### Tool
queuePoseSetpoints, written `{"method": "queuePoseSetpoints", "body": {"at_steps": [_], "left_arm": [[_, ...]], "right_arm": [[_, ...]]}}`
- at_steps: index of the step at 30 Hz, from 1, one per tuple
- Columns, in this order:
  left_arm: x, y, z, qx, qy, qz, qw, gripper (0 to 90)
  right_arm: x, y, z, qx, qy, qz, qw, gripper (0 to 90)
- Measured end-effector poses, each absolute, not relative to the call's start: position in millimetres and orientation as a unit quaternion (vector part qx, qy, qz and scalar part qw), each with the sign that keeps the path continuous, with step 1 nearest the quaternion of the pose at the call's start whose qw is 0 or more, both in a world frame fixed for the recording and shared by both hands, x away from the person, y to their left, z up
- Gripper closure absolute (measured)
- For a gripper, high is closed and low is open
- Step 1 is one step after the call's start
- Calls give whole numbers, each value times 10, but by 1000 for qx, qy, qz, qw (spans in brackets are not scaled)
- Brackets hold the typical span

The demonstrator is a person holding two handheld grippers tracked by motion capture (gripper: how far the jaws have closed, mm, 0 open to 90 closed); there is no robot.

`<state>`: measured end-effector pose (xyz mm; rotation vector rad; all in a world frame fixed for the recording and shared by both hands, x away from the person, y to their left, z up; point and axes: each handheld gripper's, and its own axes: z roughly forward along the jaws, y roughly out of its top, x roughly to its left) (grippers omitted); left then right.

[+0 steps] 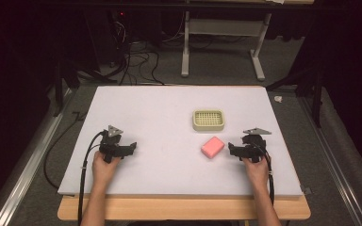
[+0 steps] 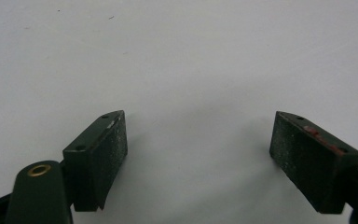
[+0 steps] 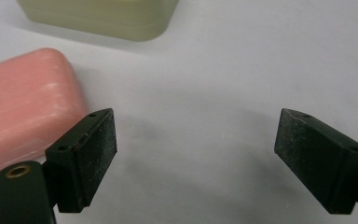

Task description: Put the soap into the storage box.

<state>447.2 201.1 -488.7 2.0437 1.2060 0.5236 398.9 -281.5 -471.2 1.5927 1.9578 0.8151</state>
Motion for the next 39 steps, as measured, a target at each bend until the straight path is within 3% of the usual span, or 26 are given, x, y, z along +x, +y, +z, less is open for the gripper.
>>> {"method": "queuePoseSetpoints", "body": {"at_steps": [39], "left_arm": [[4473, 2011, -4887, 788, 465, 202, 348, 193]], "right_arm": [[3637, -2577, -4589, 527, 744, 335, 237, 139]]}}
